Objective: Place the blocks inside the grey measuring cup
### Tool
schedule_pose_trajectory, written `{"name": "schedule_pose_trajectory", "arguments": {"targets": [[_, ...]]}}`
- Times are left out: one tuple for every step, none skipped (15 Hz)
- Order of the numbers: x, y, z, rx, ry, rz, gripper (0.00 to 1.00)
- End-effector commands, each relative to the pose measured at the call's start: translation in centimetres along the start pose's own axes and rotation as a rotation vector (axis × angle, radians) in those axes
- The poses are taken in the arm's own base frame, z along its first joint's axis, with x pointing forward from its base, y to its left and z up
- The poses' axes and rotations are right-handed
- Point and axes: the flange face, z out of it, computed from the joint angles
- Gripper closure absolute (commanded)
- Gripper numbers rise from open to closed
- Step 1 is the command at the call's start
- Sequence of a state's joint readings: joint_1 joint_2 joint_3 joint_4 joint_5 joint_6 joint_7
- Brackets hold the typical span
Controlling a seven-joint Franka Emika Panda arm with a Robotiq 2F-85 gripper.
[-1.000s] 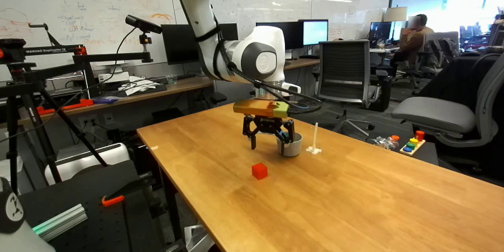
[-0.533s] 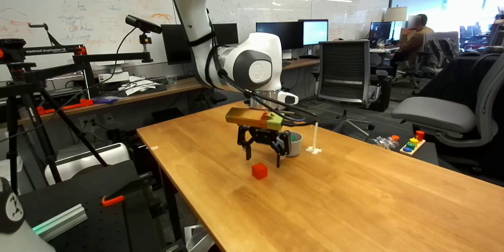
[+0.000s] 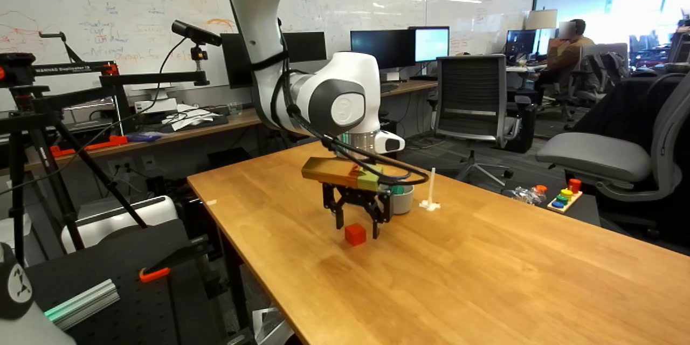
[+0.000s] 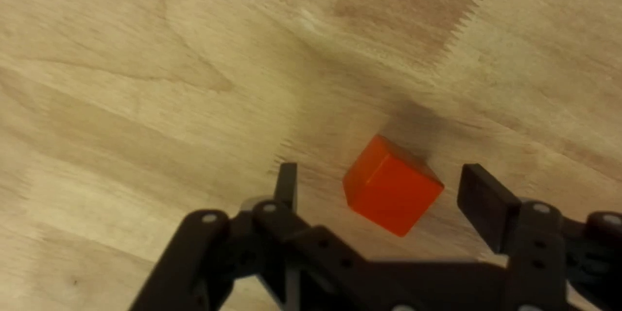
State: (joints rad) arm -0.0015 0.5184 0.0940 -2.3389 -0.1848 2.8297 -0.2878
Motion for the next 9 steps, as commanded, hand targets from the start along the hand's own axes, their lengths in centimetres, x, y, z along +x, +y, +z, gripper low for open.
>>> {"name": "schedule_pose_trajectory", "arguments": {"targets": [[-0.55, -0.07, -0.82, -0.021, 0.039, 0.018, 0.46], [-0.57, 0.00, -0.81, -0.021, 0.045, 0.021, 0.54], [-0.63, 0.11, -0.76, -0.022, 0.048, 0.025, 0.62], [-0.66, 0.18, -0.75, -0.023, 0.050, 0.027, 0.69], [-0.71, 0.33, -0.72, -0.022, 0.052, 0.032, 0.77], [-0.74, 0.47, -0.72, -0.023, 0.054, 0.036, 0.84], [-0.74, 0.55, -0.73, -0.023, 0.055, 0.039, 0.88], [-0.74, 0.66, -0.74, -0.025, 0.055, 0.041, 0.88], [-0.69, 0.79, -0.74, -0.026, 0.055, 0.042, 0.88]]}}
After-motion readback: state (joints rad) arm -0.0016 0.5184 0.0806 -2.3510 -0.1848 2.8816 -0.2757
